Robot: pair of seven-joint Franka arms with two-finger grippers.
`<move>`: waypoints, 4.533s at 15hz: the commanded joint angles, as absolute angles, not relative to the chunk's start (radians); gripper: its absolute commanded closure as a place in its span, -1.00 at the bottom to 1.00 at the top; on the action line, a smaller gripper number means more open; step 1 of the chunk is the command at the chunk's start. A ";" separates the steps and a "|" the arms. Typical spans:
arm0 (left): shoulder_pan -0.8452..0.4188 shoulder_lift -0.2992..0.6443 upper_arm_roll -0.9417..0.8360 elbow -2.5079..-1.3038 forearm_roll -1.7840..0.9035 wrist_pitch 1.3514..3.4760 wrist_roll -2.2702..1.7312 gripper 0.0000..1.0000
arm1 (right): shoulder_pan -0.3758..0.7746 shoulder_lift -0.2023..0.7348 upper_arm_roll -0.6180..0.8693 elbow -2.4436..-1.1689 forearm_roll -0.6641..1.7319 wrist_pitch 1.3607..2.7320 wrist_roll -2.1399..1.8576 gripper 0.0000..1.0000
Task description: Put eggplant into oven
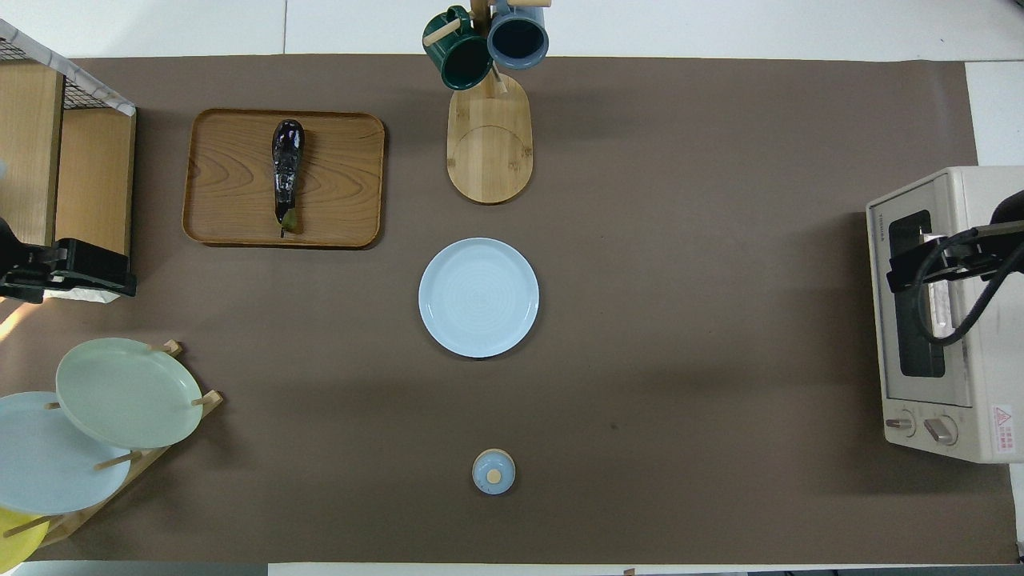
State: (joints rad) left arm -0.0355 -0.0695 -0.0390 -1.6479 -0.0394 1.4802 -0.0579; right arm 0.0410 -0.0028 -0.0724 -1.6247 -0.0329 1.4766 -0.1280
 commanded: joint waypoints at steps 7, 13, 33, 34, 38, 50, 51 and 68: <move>-0.043 -0.089 -0.032 -1.669 -0.020 1.502 -0.051 -1.00 | 0.035 -0.020 -0.071 -1.641 -0.011 1.482 -0.115 -1.00; -0.041 -0.083 -0.032 -1.669 -0.025 1.578 -0.058 -1.00 | 0.035 -0.020 -0.071 -1.640 -0.011 1.482 -0.115 -1.00; -0.104 0.484 -0.041 -1.537 -0.066 2.023 -0.049 -1.00 | 0.035 -0.020 -0.071 -1.640 -0.011 1.482 -0.115 -1.00; -0.106 0.501 -0.041 -1.537 -0.063 2.049 -0.049 -1.00 | 0.034 -0.020 -0.071 -1.641 -0.011 1.482 -0.115 -1.00; -0.104 0.549 -0.041 -1.548 -0.061 2.160 -0.002 -1.00 | 0.035 -0.020 -0.071 -1.641 -0.011 1.482 -0.115 -1.00; -0.118 0.558 -0.040 -1.614 -0.058 2.252 0.055 -0.82 | 0.034 -0.020 -0.071 -1.641 -0.011 1.482 -0.115 -1.00; -0.118 0.557 -0.040 -1.615 -0.058 2.252 0.055 -0.75 | 0.035 -0.020 -0.071 -1.641 -0.011 1.482 -0.115 -1.00; -0.109 0.447 -0.041 -1.583 -0.126 2.059 0.000 1.00 | -0.087 -0.071 -0.074 -2.009 -0.173 1.914 -0.209 1.00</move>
